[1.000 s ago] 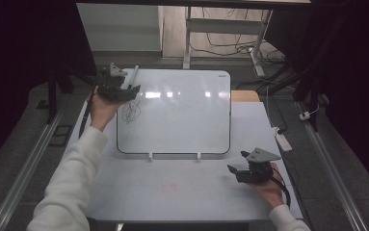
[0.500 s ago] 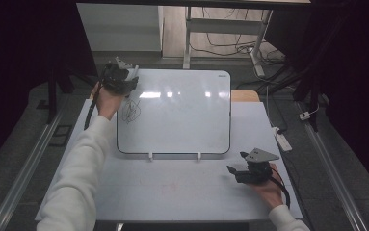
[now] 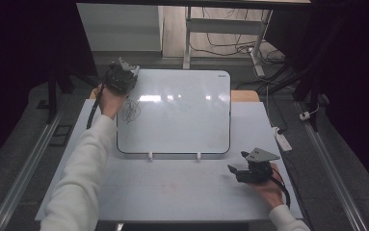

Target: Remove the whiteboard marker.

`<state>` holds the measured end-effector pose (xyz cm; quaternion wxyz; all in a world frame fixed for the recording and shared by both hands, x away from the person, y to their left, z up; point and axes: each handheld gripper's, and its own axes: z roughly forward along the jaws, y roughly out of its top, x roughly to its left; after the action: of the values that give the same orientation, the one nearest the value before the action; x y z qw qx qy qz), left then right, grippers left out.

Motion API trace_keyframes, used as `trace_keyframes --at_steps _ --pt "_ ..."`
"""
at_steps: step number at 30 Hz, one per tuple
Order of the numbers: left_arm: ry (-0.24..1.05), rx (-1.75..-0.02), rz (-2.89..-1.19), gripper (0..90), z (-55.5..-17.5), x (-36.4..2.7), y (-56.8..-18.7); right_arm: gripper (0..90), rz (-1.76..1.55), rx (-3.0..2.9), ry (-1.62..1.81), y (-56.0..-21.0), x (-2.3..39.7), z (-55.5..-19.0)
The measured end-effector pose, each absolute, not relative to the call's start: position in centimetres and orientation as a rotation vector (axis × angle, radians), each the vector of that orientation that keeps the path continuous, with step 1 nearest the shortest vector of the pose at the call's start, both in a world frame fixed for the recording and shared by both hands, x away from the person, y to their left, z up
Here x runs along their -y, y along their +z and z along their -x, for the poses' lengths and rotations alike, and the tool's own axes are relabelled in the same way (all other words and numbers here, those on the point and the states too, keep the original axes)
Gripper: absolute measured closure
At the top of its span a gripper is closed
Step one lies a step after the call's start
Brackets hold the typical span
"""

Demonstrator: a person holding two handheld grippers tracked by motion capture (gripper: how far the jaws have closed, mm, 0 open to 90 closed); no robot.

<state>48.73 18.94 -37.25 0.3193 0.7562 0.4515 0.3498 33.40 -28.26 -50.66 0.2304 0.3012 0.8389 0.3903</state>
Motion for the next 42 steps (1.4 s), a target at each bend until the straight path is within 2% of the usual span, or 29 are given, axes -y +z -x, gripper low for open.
trace_keyframes --at_steps 10,18,26,42 --pt "0.878 -1.148 -1.98 81.9 -47.6 -19.5 -36.4 24.4 -0.827 -2.301 1.07 -50.6 28.3 -33.4" --pt "0.825 -1.026 -1.937 81.9 -44.2 -19.7 -35.0 25.6 -0.825 -2.293 1.085 -50.5 28.2 -33.3" --pt "0.735 -0.883 -1.95 81.9 -40.3 -18.4 -35.8 27.0 -0.83 -2.274 1.117 -50.3 28.2 -33.1" --pt "0.56 -0.725 -1.918 81.8 -35.1 -14.9 -39.2 29.1 -0.805 -2.279 1.212 -49.5 26.7 -32.6"
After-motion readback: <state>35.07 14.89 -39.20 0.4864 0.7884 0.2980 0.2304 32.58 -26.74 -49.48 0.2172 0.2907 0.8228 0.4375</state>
